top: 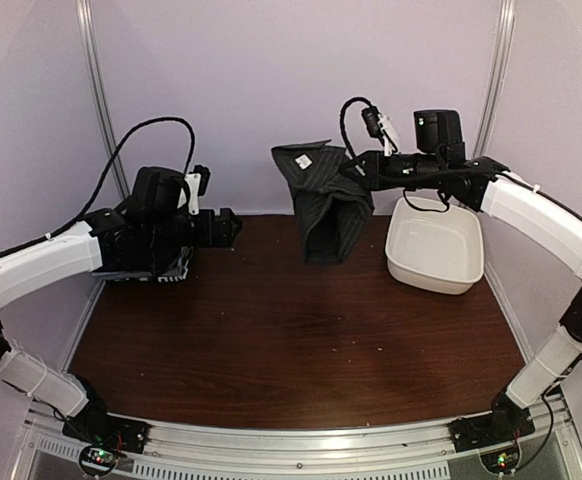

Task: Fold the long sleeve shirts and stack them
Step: Place the crumpled shirt at the center of the board, then pick up the crumpled shirt from the center of the board.

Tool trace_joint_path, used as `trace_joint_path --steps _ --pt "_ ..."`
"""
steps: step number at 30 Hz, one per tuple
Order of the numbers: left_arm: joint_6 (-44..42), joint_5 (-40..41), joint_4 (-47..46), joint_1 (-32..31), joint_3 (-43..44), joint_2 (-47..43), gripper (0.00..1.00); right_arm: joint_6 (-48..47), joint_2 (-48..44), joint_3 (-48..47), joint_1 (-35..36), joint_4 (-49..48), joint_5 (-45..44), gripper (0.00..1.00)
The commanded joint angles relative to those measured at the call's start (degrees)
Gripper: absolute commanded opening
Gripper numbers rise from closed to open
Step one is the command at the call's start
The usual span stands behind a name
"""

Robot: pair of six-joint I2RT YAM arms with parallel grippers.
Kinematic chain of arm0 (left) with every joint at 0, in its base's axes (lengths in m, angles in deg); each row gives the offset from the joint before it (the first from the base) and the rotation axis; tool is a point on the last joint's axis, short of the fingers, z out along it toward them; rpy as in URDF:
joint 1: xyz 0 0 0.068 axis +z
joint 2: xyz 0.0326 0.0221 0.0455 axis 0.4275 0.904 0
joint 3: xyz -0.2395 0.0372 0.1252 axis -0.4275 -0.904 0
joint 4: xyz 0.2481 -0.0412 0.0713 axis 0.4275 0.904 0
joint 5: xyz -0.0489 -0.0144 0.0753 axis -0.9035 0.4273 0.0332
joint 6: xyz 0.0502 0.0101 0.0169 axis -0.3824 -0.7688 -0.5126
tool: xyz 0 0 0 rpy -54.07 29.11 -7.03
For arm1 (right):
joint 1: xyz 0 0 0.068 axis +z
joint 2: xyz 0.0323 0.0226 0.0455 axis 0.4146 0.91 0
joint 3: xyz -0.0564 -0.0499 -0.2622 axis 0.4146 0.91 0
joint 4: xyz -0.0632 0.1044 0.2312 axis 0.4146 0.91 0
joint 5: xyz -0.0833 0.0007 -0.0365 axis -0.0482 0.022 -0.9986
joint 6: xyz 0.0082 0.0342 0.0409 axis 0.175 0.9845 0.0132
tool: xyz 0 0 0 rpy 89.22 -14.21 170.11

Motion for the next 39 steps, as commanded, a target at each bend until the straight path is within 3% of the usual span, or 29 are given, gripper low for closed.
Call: trace_joint_path --steps 1,4,6,8,11,15,24,32,39 --pt "0.2 2.2 -2.3 0.4 0.0 -2.3 0.98 5.4 0.4 8.0 2.6 -12.9 22.9 0.0" --pt "0.4 2.2 -2.3 0.4 -0.3 -2.4 0.98 21.2 1.1 19.5 3.0 -37.3 36.0 0.0" --pt "0.3 1.9 -2.5 0.4 -0.4 -2.0 0.98 28.1 4.0 23.6 2.1 -46.9 38.8 0.1" --pt "0.3 1.3 -2.4 0.4 -0.2 -1.3 0.98 28.4 7.8 22.9 0.3 -43.1 38.2 0.23" --pt "0.4 0.2 -2.4 0.4 -0.1 -0.7 0.98 19.8 12.1 17.5 -2.4 -23.8 28.6 0.5" --pt "0.3 -0.1 -1.9 0.4 -0.4 -0.5 0.98 13.7 12.7 14.0 -2.5 -12.4 17.1 0.67" --pt "0.4 0.5 -1.5 0.4 -0.8 1.2 0.98 1.5 9.3 15.5 4.4 -1.3 2.8 0.77" --pt "3.0 -0.3 1.4 0.6 -0.2 6.2 0.98 -3.3 6.7 17.4 15.2 1.7 -9.1 0.77" --pt "7.2 -6.2 3.1 3.1 -2.3 12.5 0.98 -5.2 10.1 15.8 22.5 2.9 -18.0 0.72"
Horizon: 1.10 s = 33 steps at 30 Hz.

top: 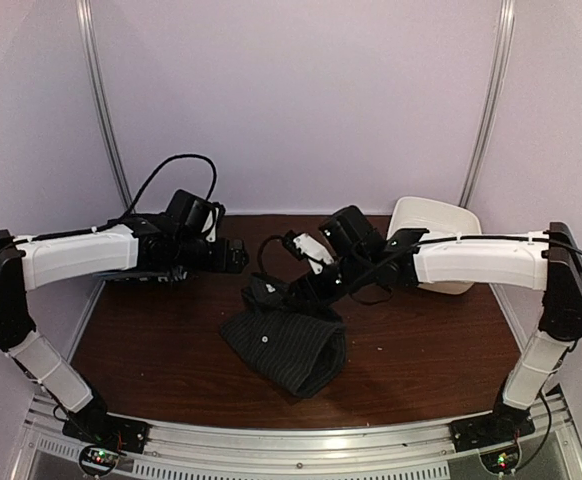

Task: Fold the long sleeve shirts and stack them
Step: Pick up the crumpled shirt from the center of the board.

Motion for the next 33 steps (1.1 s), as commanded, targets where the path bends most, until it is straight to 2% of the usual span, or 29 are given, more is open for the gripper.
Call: trace_joint_path --steps 1,13,15,21,26,33 --pt "3.6 -5.4 0.2 2.3 -2.4 3.1 0.98 -2.4 2.0 -1.6 2.6 2.1 -8.3 0.71" --pt "6.3 -18.1 -6.0 4.6 -6.1 10.3 0.97 -2.0 9.3 -5.3 4.5 2.0 -15.0 0.49" --pt "6.8 -19.5 -7.5 4.7 -6.3 11.5 0.96 -1.4 9.5 -5.2 4.4 1.5 -16.4 0.4" --pt "8.3 -22.6 -10.7 4.6 -5.8 15.0 0.92 0.3 8.8 -4.3 3.8 -0.1 -19.2 0.08" --pt "9.8 -24.3 -13.8 4.6 -5.7 16.9 0.85 1.1 7.2 -3.2 3.2 -2.0 -18.5 0.0" --pt "11.7 -25.9 -17.6 4.6 -4.6 18.6 0.64 2.8 6.4 -2.2 1.7 -3.3 -19.0 0.0"
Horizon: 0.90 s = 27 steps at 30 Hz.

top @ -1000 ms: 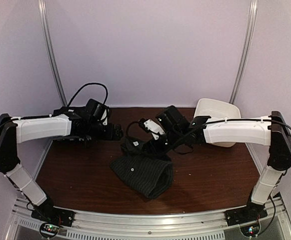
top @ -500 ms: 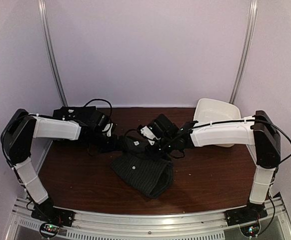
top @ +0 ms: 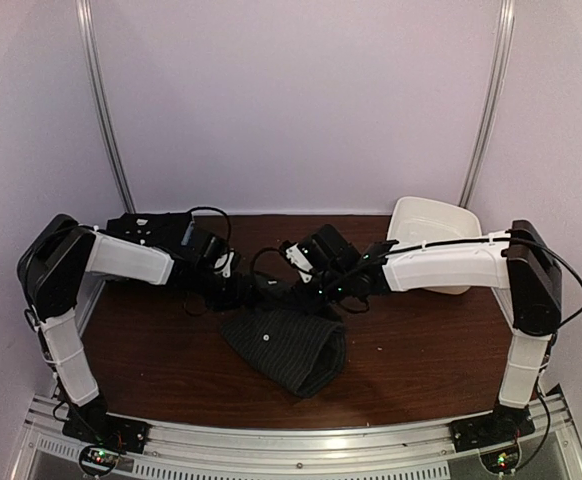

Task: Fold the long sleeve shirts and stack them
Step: Pick up the crumpled shirt from the center of the board, then flatten out the crumpled shirt at the center of the board.

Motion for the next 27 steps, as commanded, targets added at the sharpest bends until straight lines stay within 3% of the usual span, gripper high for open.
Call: trace_joint_path --steps 1,9,21,27 --pt "1.7 -2.0 -5.4 0.3 1.5 1.1 0.6 1.8 -3.0 1.0 -1.5 -2.2 -2.2 0.0" --pt "2.6 -0.7 -5.6 0.3 2.5 0.2 0.01 3.1 -4.3 1.3 -5.2 -3.8 -3.3 0.0" --pt "1.1 13.3 2.6 0.3 0.9 -14.6 0.0 0.5 0.0 -4.2 -16.2 -6.1 -2.3 0.0" --pt "-1.6 16.8 8.8 2.3 8.4 -12.2 0.0 -1.9 8.9 -15.4 -20.8 -3.9 -0.8 0.0"
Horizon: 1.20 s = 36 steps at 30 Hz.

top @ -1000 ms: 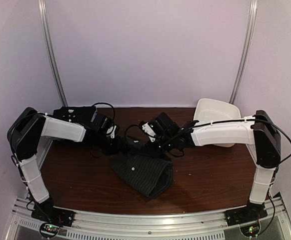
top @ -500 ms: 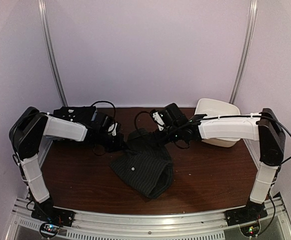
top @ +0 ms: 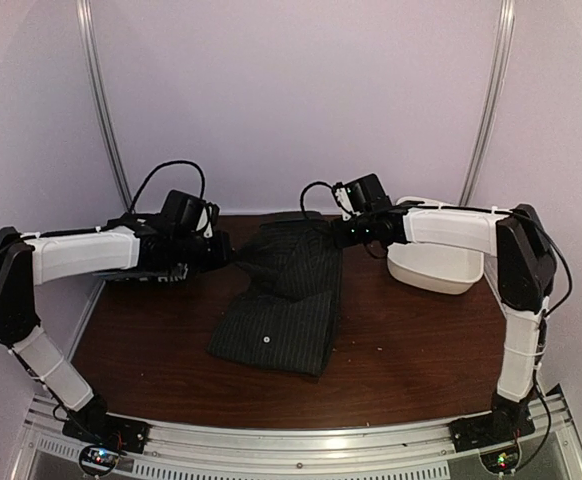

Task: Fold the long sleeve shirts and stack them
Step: Flatten out the crumpled shirt at the center of the board.

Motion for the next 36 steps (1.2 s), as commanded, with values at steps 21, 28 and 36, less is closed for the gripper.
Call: trace_joint_path --steps 21,28,36 --pt "-6.7 -9.2 4.2 8.1 9.6 14.1 0.58 1.0 5.5 -9.7 -1.3 9.9 13.3 0.57" --pt "-4.4 -12.1 -1.2 5.0 -2.4 9.5 0.59 9.2 -4.6 11.8 0.0 -2.0 21.8 0.65" --pt "-2.9 -11.4 -3.4 2.4 -6.2 10.0 0.6 15.0 -4.7 20.9 0.2 -11.3 26.5 0.67"
